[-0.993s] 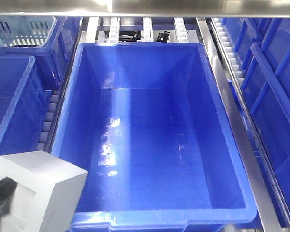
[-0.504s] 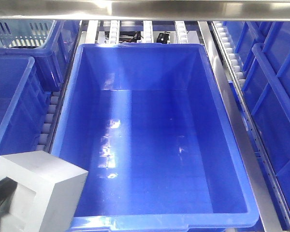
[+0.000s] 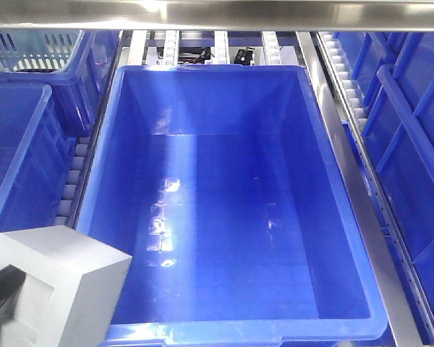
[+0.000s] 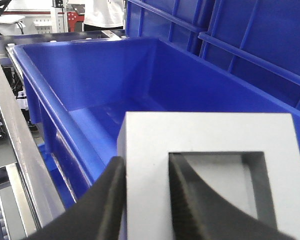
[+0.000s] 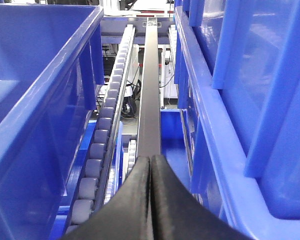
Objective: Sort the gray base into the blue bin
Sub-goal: 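Turn and stop the base in front of the empty blue bin, then lower the gray block into the blue bin with the left gripper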
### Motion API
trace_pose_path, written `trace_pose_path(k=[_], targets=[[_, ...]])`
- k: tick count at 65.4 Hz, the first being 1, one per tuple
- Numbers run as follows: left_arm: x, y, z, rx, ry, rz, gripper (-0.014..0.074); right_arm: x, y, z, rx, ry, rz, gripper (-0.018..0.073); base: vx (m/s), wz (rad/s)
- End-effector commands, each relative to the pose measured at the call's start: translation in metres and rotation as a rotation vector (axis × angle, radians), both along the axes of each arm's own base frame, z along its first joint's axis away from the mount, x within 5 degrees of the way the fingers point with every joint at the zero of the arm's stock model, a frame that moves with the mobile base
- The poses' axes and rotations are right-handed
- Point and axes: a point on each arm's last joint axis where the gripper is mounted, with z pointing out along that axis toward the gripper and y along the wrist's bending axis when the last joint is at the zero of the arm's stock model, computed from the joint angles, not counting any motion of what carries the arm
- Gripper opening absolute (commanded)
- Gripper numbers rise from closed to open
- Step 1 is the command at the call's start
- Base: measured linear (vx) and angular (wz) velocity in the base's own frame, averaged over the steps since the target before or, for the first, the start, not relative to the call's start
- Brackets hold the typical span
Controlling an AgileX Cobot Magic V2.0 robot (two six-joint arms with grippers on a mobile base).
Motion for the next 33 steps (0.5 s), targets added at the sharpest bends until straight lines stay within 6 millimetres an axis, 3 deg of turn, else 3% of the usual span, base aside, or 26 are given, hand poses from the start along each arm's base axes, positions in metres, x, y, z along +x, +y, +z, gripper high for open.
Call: trace_pose_path(k=[1,10,20,33], targets=[[0.001,0.002,0.021,-0.097,-0.107,0.025,-0.0006,0.0,0.0,0.003,-0.011,-0.072,0.0,-0.0009,0.0,0.0],[0.002,0.003,0.026,-0.127,-0.156,0.04,-0.0006,0.0,0.0,0.003,-0.011,-0.072,0.0,-0.0009,0.0,0.0],[0.004,0.006,0.037,-0.279,-0.195,0.076,-0.0006,0.0,0.0,0.003,-0.011,-0.072,0.0,-0.0009,0.0,0.0],[0.034,-0.013,0.061,-0.226,-0.124,0.072,-0.0002,0.0,0.0,0.003,-0.011,-0.072,0.0,-0.0009,0.0,0.0]])
